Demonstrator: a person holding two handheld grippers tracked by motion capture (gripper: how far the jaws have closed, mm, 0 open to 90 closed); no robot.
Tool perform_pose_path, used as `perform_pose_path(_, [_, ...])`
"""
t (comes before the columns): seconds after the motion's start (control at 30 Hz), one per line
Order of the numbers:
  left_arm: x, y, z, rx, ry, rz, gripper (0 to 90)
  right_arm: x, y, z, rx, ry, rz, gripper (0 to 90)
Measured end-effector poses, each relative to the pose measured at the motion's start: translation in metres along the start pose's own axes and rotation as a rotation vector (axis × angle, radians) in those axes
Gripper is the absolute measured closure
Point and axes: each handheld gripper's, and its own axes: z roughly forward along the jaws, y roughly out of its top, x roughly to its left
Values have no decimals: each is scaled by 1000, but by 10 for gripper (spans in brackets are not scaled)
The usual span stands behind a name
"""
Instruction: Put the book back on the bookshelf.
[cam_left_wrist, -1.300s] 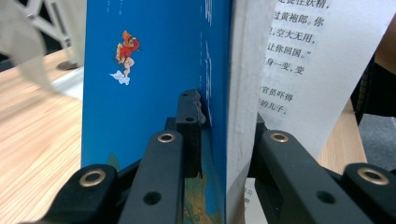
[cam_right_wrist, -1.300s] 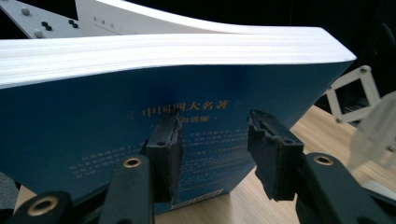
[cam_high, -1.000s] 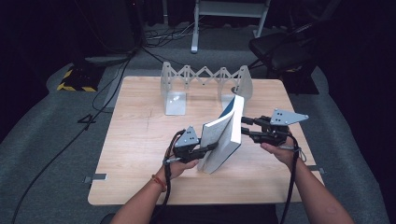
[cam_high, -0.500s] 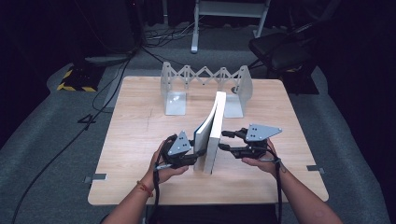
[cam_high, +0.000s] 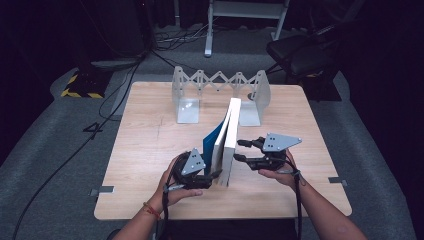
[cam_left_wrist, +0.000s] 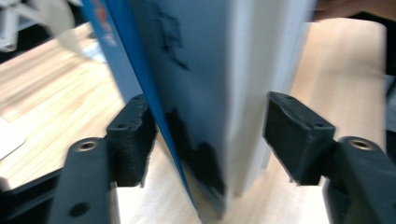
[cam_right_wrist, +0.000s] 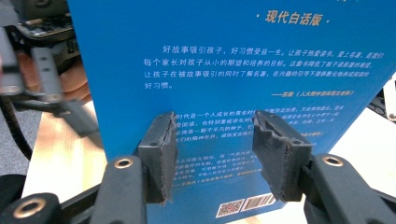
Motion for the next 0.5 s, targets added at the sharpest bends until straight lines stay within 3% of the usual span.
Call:
perform_pose_path(0.2, [-18,6,9,11,10,32,212,5,2,4,9,-1,-16,487])
perform_pose_path(0.23, [-25,8,14,19,44,37,173,8,3,5,10,-8,-25,487])
perform_pose_path(0.27, [-25,8,14,19,44,37,173,8,3,5,10,-8,-25,487])
perform_pose_path(0.5, [-30,12,30,-5,187,-45,182,8,4,8,9,-14,2,473])
